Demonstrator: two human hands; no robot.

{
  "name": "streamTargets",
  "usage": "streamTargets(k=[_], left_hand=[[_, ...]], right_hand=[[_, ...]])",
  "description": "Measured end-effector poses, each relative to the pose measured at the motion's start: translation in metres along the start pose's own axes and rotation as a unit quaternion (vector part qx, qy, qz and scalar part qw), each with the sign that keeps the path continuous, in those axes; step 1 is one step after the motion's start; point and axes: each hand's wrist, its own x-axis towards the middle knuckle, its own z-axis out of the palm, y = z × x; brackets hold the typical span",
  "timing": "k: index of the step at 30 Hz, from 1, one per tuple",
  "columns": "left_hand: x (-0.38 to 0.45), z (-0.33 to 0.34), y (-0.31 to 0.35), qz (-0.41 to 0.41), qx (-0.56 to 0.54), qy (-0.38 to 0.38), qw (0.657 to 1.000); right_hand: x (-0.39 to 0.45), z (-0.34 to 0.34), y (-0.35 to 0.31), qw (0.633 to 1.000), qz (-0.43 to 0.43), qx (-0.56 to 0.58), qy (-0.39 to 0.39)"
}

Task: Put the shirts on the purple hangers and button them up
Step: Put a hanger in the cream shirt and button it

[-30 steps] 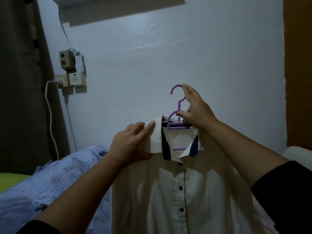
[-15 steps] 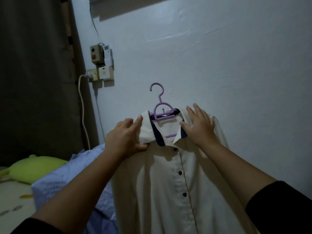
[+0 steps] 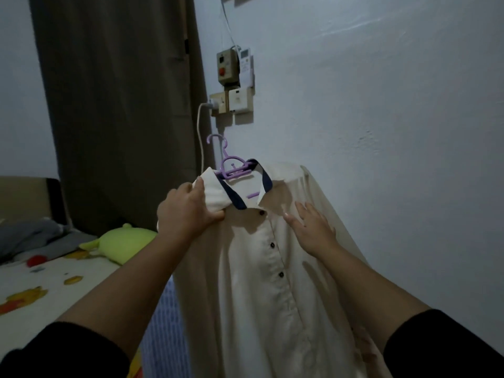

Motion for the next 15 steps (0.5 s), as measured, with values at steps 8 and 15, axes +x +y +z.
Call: streamTargets(k=[8,15], left_hand=[[0.025,0.083,-0.081,-0.125,0.038,-0.068,0.989],[-0.005,0.147,-0.088,-0.145,0.027,-0.166,0.975]], right_hand=[[0.046,0.091,-0.030,0.998,-0.024,-0.008,-0.054],[0.050,0.151,-0.029,0.995,-0.021,-0.011,-0.100]])
